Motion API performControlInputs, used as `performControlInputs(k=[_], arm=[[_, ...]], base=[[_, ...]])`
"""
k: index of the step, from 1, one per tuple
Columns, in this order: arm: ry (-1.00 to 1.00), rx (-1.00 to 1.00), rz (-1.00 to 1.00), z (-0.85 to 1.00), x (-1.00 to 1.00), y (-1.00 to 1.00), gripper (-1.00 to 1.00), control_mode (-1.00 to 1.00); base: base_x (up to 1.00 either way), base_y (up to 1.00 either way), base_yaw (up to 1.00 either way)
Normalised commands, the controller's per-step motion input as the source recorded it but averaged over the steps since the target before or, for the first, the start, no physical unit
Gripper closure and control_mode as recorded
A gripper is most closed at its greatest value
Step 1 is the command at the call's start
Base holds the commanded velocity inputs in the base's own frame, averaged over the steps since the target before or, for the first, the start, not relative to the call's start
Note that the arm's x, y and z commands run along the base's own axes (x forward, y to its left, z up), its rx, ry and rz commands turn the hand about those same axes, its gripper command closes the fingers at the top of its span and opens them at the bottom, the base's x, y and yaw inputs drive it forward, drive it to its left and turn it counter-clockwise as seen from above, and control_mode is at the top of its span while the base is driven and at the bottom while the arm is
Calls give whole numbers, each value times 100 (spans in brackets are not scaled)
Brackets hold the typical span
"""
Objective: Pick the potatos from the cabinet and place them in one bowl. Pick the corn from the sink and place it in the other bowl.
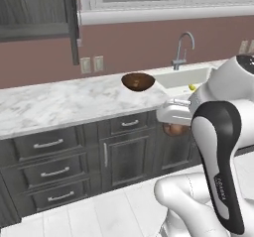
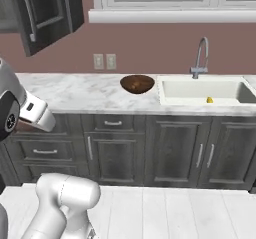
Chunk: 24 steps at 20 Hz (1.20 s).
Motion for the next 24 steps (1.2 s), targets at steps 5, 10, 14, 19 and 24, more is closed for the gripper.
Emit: performControlInputs(k=[5,10,14,19,24], arm=[[0,0,0,0,0,0,100,100],[0,0,0,0,0,0,100,100],[0,0,0,0,0,0,100,100],[0,0,0,0,0,0,100,100],[0,0,0,0,0,0,100,100]], base=[[8,-100,1],[49,-89,7],[91,-19,4],[100,-4,0],[60,-70,7]])
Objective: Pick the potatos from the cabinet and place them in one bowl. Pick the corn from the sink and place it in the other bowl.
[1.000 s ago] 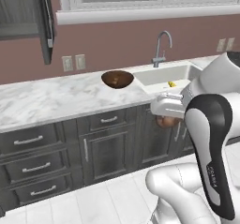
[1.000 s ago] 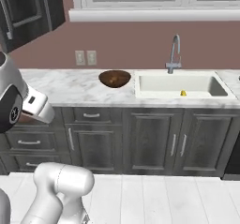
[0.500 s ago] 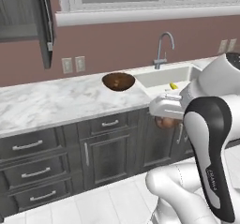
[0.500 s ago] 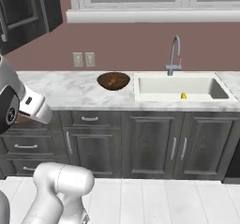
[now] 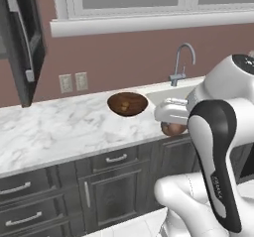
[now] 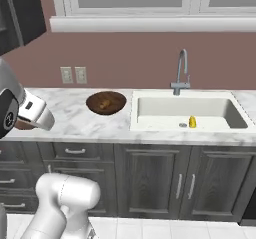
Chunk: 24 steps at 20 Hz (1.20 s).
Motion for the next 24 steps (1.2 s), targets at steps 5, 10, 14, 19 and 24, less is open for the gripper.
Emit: performControlInputs(k=[5,10,14,19,24], arm=[[0,0,0,0,0,0,100,100],[0,0,0,0,0,0,100,100],[0,0,0,0,0,0,100,100],[0,0,0,0,0,0,100,100],[0,0,0,0,0,0,100,100]], base=[[43,-89,14],[76,-54,4],[86,-8,0],[53,1,1],[39,0,13]])
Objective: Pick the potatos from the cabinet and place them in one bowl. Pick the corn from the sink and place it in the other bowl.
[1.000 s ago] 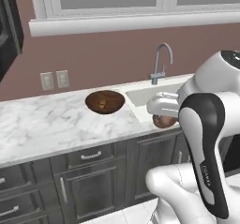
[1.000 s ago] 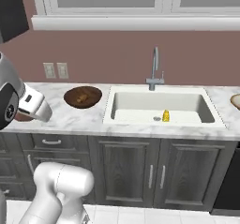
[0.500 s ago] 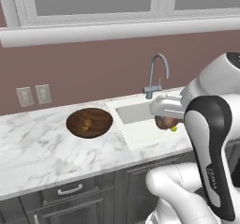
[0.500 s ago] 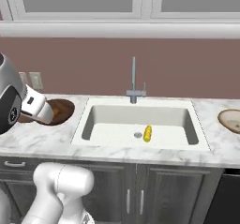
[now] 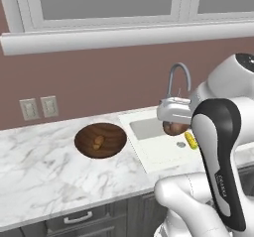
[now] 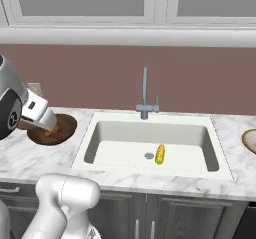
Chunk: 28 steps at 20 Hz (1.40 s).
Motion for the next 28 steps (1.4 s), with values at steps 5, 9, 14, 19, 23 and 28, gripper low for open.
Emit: performControlInputs(k=[5,9,14,19,23,28], arm=[[0,0,0,0,0,0,100,100],[0,0,0,0,0,0,100,100],[0,0,0,0,0,0,100,100],[0,0,0,0,0,0,100,100],[0,0,0,0,3,0,100,-100],[3,0,0,-4,49,23,100,-100]], base=[[57,0,17],[98,0,-1],[65,1,-3],[0,0,0],[0,0,0],[0,0,0]])
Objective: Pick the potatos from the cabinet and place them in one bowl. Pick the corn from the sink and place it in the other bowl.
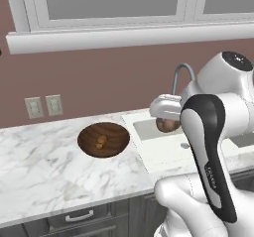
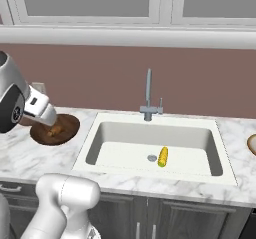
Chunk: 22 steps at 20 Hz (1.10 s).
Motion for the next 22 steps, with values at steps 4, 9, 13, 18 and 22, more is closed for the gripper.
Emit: performControlInputs(k=[4,9,13,18,22], arm=[[5,0,-1,-16,72,21,100,-100],[2,0,0,-21,71,4,100,-100],[0,0,-4,-25,55,16,100,-100],[3,0,-3,-67,19,29,100,-100],[2,4,0,-67,21,26,100,-100]], base=[[0,0,0],[0,0,0],[0,0,0],[0,0,0],[0,0,0]])
